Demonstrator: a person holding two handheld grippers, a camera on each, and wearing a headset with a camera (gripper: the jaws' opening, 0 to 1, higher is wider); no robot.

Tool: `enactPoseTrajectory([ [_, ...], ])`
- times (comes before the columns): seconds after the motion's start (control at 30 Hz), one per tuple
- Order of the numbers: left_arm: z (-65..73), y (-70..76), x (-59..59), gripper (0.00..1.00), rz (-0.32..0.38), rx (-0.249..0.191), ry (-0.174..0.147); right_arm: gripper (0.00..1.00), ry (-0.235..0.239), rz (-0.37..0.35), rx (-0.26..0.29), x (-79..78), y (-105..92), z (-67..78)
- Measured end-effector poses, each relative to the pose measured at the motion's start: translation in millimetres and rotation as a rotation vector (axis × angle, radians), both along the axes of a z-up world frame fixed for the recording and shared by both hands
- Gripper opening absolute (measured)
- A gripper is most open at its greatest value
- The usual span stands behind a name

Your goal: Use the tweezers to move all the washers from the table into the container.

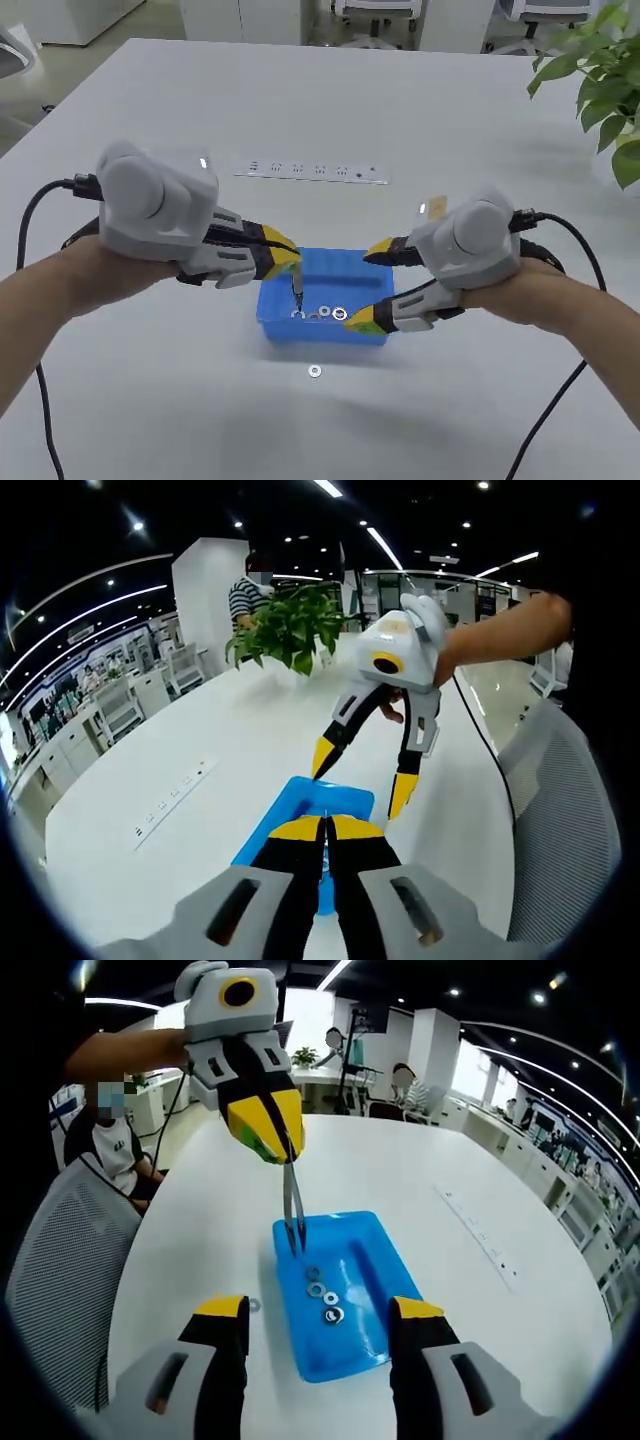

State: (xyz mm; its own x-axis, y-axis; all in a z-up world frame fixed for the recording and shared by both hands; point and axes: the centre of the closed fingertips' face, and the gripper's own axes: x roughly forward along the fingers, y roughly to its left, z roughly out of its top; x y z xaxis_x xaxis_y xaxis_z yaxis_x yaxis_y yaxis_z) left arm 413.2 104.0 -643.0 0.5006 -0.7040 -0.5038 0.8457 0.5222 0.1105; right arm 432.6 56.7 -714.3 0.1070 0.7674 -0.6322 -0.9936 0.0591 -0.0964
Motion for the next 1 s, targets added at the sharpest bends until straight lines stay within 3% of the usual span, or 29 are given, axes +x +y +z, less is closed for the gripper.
enactPoseTrajectory([
  [1.0, 0.6, -14.0, -21.7, 0.05, -0.037, -0.011, 0.025, 0.76, 0.016, -0.137, 0.034, -16.7, -40.8, 3.7],
])
